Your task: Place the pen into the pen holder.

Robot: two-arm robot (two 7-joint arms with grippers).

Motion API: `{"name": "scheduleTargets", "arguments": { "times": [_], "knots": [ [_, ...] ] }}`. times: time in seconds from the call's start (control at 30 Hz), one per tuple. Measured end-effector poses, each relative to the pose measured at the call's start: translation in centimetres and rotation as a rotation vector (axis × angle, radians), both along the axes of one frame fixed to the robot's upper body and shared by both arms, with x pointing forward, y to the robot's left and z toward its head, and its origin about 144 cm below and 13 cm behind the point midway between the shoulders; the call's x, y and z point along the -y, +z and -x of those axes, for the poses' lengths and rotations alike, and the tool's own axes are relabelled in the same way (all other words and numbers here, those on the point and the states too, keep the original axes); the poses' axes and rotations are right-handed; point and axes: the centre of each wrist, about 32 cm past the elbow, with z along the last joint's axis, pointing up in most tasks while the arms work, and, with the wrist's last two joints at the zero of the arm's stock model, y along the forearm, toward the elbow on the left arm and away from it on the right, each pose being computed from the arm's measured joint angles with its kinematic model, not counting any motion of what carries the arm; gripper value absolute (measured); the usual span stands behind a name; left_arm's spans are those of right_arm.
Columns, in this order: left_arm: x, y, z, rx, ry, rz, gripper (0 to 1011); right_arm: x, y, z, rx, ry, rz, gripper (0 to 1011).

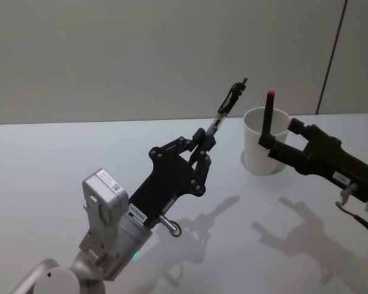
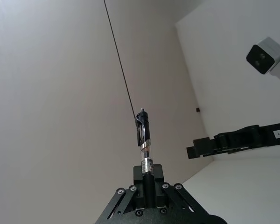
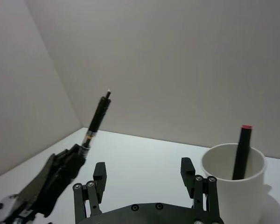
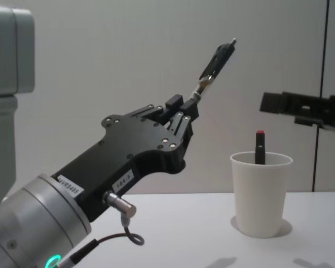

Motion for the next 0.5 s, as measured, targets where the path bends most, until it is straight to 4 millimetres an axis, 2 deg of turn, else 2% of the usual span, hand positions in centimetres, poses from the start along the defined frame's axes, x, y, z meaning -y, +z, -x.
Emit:
{"name": "scheduleTargets", "arguments": {
  "times": [0.5],
  "knots": [
    [0.13,-0.72,-0.50,0.012,-0.041,0.034,123,0.74,0.57,-1.00,-0.057,0.177,-0.089,1002]
  ]
}}
